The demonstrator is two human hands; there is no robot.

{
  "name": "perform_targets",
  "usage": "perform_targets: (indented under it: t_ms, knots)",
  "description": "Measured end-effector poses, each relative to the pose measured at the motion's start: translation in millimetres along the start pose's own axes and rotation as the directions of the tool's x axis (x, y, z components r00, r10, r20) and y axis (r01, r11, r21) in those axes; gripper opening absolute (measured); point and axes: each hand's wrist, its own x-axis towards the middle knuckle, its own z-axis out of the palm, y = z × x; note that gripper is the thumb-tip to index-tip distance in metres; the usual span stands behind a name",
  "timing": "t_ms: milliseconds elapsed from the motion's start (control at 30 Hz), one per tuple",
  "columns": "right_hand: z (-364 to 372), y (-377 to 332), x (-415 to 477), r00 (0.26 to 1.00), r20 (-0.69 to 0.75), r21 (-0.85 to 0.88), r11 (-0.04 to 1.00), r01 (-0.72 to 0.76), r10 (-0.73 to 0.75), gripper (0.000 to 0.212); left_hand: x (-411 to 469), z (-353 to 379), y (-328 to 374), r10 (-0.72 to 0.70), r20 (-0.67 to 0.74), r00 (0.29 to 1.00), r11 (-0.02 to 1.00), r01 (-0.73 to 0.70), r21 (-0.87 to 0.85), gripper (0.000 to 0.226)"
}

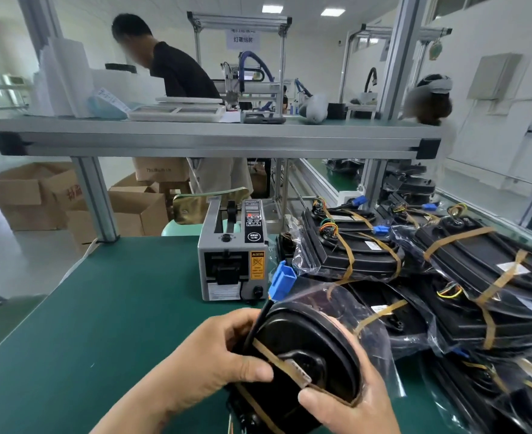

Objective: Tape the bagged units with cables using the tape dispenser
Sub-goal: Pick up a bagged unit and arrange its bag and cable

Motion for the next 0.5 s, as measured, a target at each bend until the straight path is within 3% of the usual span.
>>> perform_targets:
  t_ms: [67, 133, 200, 267, 367, 500]
  knots:
    - [-10.9, -5.4, 1.7, 0.991, 0.105, -0.029, 0.996, -0.081, 0.084, 0.078, 1.3, -4.7, -0.1, 0.014, -0.027, 1.000, 0.999, -0.013, 0.033, 0.061]
    - [-30.0, -11.5, 0.4, 0.981, 0.061, -0.018, 0.983, -0.182, 0.183, 0.077, 0.6, -11.6, 3.7, 0.028, -0.073, 0.997, 0.984, -0.014, 0.178, 0.062]
    - [-46.5, -16.3, 1.6, 0.981, -0.025, -0.125, 0.973, -0.193, 0.191, 0.073, 0.2, -16.4, 10.5, 0.045, -0.120, 0.992, 0.899, 0.012, 0.437, 0.064]
    - [-48.3, -19.8, 8.6, 0.980, -0.015, -0.324, 0.926, -0.193, 0.199, 0.065, 2.2, -15.7, 16.8, 0.074, -0.120, 0.990, 0.773, 0.019, 0.634, 0.066]
    - [-40.6, -13.9, 15.9, 0.954, 0.053, -0.359, 0.897, -0.257, 0.295, 0.048, 5.9, -10.6, 16.7, 0.071, -0.087, 0.994, 0.715, 0.010, 0.699, 0.068]
    - [-33.7, -2.7, 17.2, 0.929, -0.021, -0.352, 0.867, -0.353, 0.370, 0.030, 10.7, -0.7, 4.6, 0.090, -0.047, 0.995, 0.616, -0.019, 0.787, 0.065]
